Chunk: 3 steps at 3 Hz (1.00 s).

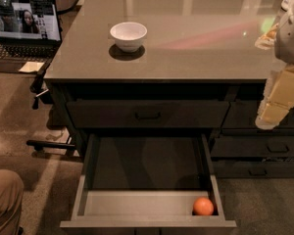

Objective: Pick orange from middle drawer and place on counter

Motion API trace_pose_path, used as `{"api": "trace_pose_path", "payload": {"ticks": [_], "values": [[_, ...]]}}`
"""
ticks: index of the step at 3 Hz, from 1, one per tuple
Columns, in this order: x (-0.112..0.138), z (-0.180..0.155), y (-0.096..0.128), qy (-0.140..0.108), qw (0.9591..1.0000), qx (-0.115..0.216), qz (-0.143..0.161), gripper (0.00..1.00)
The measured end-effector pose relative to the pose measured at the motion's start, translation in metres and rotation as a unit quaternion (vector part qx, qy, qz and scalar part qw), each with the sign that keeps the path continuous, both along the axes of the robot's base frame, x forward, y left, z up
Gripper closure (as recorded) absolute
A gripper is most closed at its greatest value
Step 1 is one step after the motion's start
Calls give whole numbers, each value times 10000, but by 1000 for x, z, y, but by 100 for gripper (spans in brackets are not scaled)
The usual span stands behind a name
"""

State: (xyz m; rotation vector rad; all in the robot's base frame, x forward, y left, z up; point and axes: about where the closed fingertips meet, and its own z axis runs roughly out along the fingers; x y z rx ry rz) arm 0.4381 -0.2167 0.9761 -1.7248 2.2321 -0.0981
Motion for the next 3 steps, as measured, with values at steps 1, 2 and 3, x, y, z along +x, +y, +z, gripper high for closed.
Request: {"api": "trace_pose_path", "payload": {"ticks": [1, 2, 3], "values": [[0, 0, 0, 0, 10000, 0, 0, 0], [5, -18, -7, -2, 9998, 9, 201, 0], [14, -59, -26, 91, 9988, 91, 481, 0]]}}
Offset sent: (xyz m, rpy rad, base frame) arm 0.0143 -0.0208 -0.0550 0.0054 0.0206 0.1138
